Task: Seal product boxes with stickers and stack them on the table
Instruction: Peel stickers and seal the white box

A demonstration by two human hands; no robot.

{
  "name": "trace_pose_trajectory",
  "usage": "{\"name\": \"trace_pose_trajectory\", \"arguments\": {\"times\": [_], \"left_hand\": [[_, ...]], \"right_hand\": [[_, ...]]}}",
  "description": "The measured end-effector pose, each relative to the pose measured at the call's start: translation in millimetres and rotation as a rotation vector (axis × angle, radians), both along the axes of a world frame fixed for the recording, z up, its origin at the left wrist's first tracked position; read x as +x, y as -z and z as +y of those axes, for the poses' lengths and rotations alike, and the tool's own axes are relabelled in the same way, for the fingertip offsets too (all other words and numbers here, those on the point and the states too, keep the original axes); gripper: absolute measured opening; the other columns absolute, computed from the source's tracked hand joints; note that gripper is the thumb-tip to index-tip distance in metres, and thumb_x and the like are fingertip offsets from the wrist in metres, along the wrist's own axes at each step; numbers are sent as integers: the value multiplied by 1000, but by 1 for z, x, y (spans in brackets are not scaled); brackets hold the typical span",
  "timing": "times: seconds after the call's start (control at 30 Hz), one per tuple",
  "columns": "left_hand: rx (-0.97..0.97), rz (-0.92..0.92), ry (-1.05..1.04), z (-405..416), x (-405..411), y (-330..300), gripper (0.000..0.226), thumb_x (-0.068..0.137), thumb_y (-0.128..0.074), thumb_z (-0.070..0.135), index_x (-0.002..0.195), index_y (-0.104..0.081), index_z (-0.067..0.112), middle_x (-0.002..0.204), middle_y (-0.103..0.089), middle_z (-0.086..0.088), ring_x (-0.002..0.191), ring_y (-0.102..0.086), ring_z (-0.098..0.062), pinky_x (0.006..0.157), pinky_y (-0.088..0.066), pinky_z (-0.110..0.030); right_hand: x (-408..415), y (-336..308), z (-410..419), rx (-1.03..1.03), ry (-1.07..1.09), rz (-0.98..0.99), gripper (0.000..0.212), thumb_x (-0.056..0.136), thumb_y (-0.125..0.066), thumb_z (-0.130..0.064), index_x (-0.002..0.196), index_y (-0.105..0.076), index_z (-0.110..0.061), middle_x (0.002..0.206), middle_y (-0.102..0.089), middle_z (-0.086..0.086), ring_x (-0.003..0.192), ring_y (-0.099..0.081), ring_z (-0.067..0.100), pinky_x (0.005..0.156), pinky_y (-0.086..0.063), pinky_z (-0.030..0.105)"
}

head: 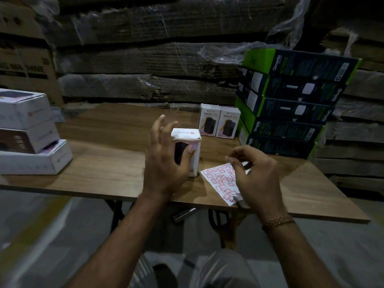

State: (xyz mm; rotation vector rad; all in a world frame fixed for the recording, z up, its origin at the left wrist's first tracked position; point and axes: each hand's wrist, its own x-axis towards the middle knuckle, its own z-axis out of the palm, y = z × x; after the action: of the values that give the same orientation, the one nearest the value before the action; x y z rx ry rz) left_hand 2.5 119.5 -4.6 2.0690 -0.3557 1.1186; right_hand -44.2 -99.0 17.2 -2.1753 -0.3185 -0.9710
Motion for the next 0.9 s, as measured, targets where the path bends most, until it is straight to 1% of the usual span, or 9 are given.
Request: {"name": "trace_pose_trajectory", "arguments": {"times": [0.07, 0.13, 0.2, 0.27, 0.33, 0.4, 0.53, 0.7, 0.9], "left_hand": [[-45, 116, 72, 0, 0, 4, 90, 95, -75, 40, 167, -21, 28, 169, -31, -4, 141, -49, -25, 96, -58, -53], [-49, 174, 105, -1, -2, 3, 98, 95, -73, 47, 168, -9, 36, 160, -44, -7, 123, -59, -24, 84, -59, -48], [-34, 174, 126, -3, -4, 3, 100, 96, -73, 51, 168, -4, 38, 156, -47, -9, 121, -61, -27, 84, -59, -49], [-34, 175, 144, -2, -6, 3, 102, 96, -72, 54, 168, -1, 39, 159, -45, -8, 124, -61, -28, 86, -60, -51], [-54, 183, 156, -1, -8, 3, 105, 96, -73, 55, 168, 1, 39, 161, -43, -5, 126, -60, -27, 87, -60, -51], [-81, 186, 175, 0, -8, 3, 106, 95, -75, 54, 168, 1, 39, 162, -42, -2, 129, -59, -25, 89, -60, -52], [-105, 192, 216, 3, -6, 3, 104, 95, -73, 54, 168, -2, 36, 162, -42, -4, 129, -61, -25, 88, -62, -52], [-75, 250, 176, 4, -5, 6, 97, 96, -74, 47, 165, -6, 40, 144, -54, -10, 111, -65, -23, 78, -63, -46], [-67, 269, 148, 3, 0, 9, 98, 94, -78, 41, 162, -8, 44, 142, -54, -9, 113, -64, -22, 79, -64, -47]], "right_hand": [[3, -16, 15, -9, -46, -25, 9, 93, -78, -11, 98, -76, -19, 91, -72, -13, 87, -67, 1, 73, -52, 13], [5, -30, 29, -27, -72, -36, 13, 93, -78, -13, 104, -75, -19, 92, -72, -12, 85, -67, 0, 72, -54, 13], [9, -42, 39, -40, -85, 4, 26, 92, -80, -14, 116, -71, -21, 92, -70, -13, 85, -66, -4, 72, -54, 10], [14, -52, 46, -64, -90, 34, 30, 92, -81, -16, 118, -69, -21, 92, -70, -13, 86, -66, -4, 74, -55, 10], [19, -62, 51, -129, -87, 29, 18, 93, -81, -17, 109, -74, -20, 94, -72, -12, 87, -67, -3, 73, -57, 14], [22, -70, 56, -180, -101, 52, 10, 95, -77, -15, 103, -77, -22, 96, -73, -11, 89, -66, -2, 72, -54, 14], [27, -81, 65, -258, -132, 168, 13, 99, -71, -11, 101, -76, -23, 98, -69, -12, 92, -62, -1, 76, -53, 21], [36, -87, 73, -347, -166, 277, 14, 101, -68, -12, 101, -73, -25, 104, -68, -8, 96, -60, 3, 75, -51, 21], [39, -94, 78, -473, -140, 321, 9, 99, -70, -16, 98, -72, -24, 101, -67, -7, 97, -62, 10, 82, -56, 31]]}}
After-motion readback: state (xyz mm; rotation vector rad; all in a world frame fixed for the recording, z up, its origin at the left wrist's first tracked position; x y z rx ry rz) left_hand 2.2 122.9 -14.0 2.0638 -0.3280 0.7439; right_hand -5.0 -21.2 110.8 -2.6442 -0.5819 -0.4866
